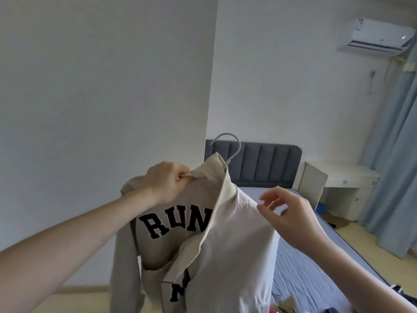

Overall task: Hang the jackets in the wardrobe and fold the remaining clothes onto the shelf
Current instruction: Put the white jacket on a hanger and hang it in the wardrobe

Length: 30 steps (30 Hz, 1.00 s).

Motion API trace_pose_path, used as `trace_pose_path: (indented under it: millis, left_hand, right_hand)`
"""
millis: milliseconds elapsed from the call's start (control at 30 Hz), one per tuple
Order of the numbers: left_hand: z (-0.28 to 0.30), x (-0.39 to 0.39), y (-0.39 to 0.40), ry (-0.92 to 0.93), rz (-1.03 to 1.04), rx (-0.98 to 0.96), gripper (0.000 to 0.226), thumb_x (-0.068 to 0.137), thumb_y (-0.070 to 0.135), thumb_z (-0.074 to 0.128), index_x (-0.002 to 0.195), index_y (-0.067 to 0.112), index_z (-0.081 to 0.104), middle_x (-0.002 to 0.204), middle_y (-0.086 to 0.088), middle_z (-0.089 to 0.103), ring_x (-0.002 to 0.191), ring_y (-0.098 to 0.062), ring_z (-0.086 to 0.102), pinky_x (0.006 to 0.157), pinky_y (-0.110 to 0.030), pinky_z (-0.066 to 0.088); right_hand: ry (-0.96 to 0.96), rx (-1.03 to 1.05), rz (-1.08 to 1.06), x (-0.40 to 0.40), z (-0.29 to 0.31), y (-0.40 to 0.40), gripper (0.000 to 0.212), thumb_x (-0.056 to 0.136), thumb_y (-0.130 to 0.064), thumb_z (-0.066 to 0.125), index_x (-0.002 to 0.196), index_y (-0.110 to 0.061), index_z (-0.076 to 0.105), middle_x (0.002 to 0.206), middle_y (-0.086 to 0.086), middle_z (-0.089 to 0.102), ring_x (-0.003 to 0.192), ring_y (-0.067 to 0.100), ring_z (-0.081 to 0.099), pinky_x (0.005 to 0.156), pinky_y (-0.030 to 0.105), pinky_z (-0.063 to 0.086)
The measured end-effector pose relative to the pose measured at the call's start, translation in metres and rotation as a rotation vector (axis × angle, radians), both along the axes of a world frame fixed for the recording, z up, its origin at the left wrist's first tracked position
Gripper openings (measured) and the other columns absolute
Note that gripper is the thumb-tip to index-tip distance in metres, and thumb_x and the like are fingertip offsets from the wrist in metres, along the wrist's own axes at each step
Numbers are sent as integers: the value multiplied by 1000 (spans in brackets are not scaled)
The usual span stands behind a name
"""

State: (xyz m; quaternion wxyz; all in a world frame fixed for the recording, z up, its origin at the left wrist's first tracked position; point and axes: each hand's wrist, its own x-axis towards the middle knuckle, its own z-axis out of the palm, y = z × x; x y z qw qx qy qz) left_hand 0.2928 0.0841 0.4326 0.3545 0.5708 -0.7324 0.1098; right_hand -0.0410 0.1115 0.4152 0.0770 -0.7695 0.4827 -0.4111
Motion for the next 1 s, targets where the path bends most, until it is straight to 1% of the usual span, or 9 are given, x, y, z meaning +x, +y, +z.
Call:
trace_pose_path:
  millis: [67, 133, 167, 267, 433, 567, 700, 800, 1000]
  left_hand:
    - [-2, 1, 0, -15, 14, 13, 46, 85, 69, 36, 60, 31, 45, 51, 3, 43, 52, -11, 43, 50, -31, 23]
    - [-2, 1, 1, -20, 28, 22, 51, 86, 68, 39, 59, 24, 40, 51, 2, 41, 52, -13, 41, 50, -33, 24]
    - [-2, 1, 3, -21, 35, 31, 52, 87, 67, 41, 60, 23, 39, 50, 1, 40, 51, -14, 39, 50, -34, 25]
    - [0, 2, 7, 4, 62, 96, 55, 91, 66, 47, 63, 19, 41, 52, 4, 41, 51, -15, 36, 52, -35, 28]
    - [-1, 5, 14, 141, 86, 217, 62, 85, 69, 49, 63, 12, 39, 53, 4, 35, 52, -13, 34, 54, -35, 27]
    - [-16, 10, 29, 78, 251, 233, 58, 88, 68, 48, 66, 14, 44, 63, 2, 49, 58, -12, 49, 57, -38, 38]
    - [-36, 18, 60, 111, 371, 244, 44, 84, 63, 57, 67, 22, 53, 70, 5, 56, 67, -9, 55, 64, -36, 45]
    - [-51, 27, 94, 196, 411, 266, 27, 82, 62, 62, 83, 35, 66, 84, 18, 64, 84, -1, 61, 75, -29, 51]
    - [-78, 56, 174, 256, 604, 271, 33, 86, 65, 56, 111, 44, 64, 112, 31, 57, 111, 8, 53, 97, -20, 43]
  right_hand:
    - [108, 72, -18, -8, -11, -17, 25, 88, -49, 70, 108, -50, 55, 105, -36, 58, 99, -14, 53, 81, 15, 43]
    - [170, 165, 37, -10, -23, -32, 20, 94, -54, 61, 112, -48, 57, 107, -37, 56, 99, -14, 52, 86, 18, 41]
    - [167, 202, 83, -10, -26, -39, 13, 96, -54, 56, 101, -43, 62, 96, -33, 60, 90, -10, 55, 81, 19, 42]
    - [117, 228, 237, -7, -29, -52, 46, 102, -47, 51, 71, -14, 46, 61, -15, 41, 57, 4, 38, 56, 25, 32]
    - [-22, 296, 471, 4, -19, -68, 46, 104, -35, 53, 75, -1, 42, 67, -6, 34, 62, 9, 34, 58, 32, 29]
    - [-103, 363, 562, 15, -25, -83, 44, 103, -31, 58, 73, -2, 45, 67, -4, 34, 63, 13, 34, 59, 33, 26]
    - [-130, 392, 621, 36, -46, -83, 43, 101, -29, 61, 64, -16, 42, 62, -9, 32, 58, 9, 30, 52, 24, 23]
    - [-121, 406, 664, 57, -62, -78, 43, 98, -25, 63, 62, -13, 44, 59, -11, 31, 56, 7, 30, 50, 20, 23]
    - [-134, 501, 750, 110, -77, -62, 37, 95, -20, 68, 59, -17, 60, 52, -10, 41, 51, 3, 36, 48, 18, 28]
